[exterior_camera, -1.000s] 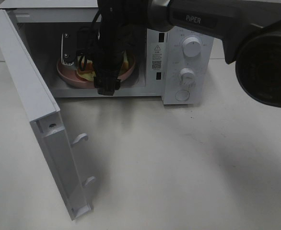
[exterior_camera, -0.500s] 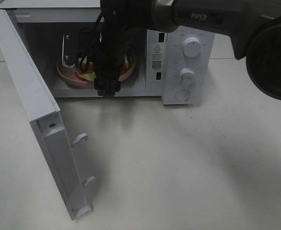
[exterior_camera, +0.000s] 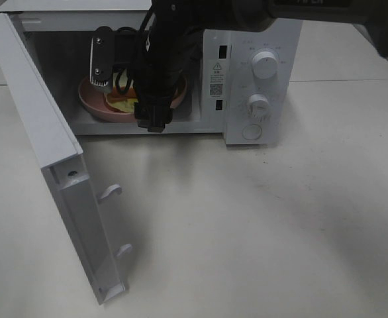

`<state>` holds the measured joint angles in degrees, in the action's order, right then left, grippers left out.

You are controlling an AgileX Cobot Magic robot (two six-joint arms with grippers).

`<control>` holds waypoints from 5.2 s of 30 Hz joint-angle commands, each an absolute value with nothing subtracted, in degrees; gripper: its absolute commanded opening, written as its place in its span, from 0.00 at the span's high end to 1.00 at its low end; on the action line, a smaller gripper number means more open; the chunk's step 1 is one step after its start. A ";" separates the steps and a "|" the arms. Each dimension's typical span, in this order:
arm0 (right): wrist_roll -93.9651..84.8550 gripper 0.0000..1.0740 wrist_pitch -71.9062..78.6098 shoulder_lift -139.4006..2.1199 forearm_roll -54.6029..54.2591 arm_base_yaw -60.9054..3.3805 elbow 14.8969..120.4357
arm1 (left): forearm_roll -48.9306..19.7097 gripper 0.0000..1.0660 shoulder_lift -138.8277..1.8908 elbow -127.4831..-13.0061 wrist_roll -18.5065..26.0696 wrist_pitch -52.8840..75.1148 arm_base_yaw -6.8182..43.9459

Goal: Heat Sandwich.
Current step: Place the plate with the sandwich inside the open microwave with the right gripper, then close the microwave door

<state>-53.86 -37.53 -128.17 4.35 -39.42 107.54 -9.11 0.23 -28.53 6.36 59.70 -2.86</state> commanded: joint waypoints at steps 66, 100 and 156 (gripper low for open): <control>0.46 0.29 -41.65 -68.24 5.21 -39.36 46.29 | -9.45 0.05 1.78 -28.36 6.07 58.90 -2.75; 3.04 0.29 -57.64 -41.31 6.59 -30.08 37.82 | -9.45 0.05 1.78 -28.36 6.07 58.90 -2.75; 3.61 0.29 -59.47 1.78 5.96 -7.33 28.88 | -9.45 0.05 1.78 -28.36 6.07 58.90 -2.75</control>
<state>3.27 -59.82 0.17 6.07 -7.73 28.93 -9.11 0.23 -28.53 6.36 59.70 -2.86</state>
